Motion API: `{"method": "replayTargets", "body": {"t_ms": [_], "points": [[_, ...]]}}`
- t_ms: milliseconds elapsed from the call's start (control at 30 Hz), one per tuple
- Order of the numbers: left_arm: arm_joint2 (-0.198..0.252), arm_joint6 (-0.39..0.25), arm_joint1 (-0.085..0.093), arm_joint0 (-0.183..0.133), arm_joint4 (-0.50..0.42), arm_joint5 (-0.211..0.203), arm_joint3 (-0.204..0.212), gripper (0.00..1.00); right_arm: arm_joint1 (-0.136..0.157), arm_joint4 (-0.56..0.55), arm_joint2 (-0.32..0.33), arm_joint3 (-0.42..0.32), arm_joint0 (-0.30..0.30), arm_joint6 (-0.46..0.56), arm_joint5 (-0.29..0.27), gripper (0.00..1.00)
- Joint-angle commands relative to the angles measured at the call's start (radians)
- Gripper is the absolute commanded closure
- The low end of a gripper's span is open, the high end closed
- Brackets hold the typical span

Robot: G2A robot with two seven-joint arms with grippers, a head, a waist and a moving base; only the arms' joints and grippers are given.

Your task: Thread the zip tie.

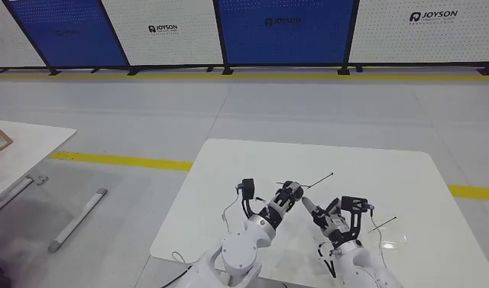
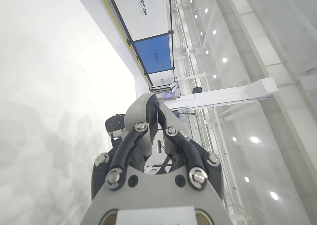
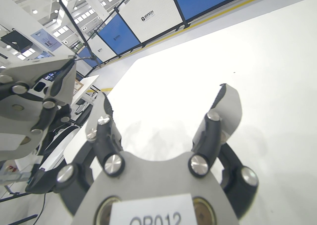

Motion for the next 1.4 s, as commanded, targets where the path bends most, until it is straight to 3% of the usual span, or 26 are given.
{"method": "replayTargets", "body": {"t_ms": [0,567,1367], "points": [[0.0,-0.001,0.0,0.0,-0.002,-0.002,0.005,1.0,0.0,0.004,0.0,-0.001,-0.001,-0.014,-0.012,0.61],[0.015,-0.033,-0.001,-0.003,0.015,0.0,0.019,1.0,0.004,-0.013,-0.002,-0.03,-0.02,-0.032,-0.053,0.66],[0.027,-0.055,0.004,0.013,0.058,0.006,0.013,1.0,0.006,-0.045,-0.016,-0.035,-0.016,-0.034,-0.054,0.77]]}}
